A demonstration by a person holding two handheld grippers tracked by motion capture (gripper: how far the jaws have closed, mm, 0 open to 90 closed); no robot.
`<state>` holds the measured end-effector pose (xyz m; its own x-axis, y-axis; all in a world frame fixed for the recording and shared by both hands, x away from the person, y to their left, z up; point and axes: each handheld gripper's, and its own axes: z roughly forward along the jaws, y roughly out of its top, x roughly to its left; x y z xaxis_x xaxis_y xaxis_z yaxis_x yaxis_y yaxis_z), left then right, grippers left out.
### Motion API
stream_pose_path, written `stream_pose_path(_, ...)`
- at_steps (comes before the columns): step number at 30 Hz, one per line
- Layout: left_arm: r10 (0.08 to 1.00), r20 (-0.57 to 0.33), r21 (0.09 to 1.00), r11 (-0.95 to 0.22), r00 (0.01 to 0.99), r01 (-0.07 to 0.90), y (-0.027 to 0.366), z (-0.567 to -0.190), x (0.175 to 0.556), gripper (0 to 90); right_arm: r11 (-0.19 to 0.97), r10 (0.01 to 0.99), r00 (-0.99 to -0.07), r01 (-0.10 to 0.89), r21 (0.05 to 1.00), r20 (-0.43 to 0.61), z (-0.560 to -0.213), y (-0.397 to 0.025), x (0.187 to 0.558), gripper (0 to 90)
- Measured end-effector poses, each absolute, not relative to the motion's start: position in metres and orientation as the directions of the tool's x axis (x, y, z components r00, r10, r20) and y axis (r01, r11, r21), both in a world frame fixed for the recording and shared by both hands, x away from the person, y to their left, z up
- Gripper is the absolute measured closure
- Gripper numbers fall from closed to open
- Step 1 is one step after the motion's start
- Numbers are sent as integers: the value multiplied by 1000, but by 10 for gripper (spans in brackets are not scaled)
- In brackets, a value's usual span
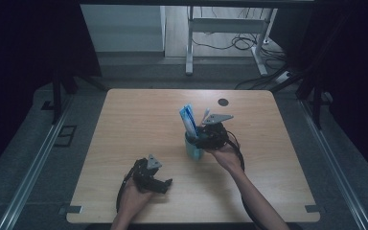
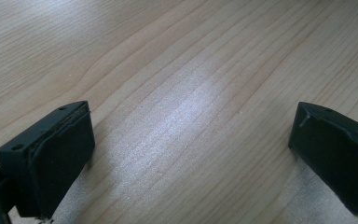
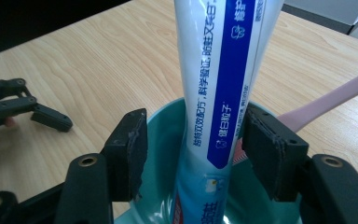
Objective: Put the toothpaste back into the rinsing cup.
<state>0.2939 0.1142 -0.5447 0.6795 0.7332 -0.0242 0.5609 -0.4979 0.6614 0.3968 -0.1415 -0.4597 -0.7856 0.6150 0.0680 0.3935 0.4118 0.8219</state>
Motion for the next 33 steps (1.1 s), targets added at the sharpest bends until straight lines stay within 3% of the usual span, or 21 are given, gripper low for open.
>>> stream_pose_path(33, 732, -20, 661, -501, 681, 558, 114, -545, 294, 2, 420, 607, -791, 402, 813, 78, -444, -165, 375, 154)
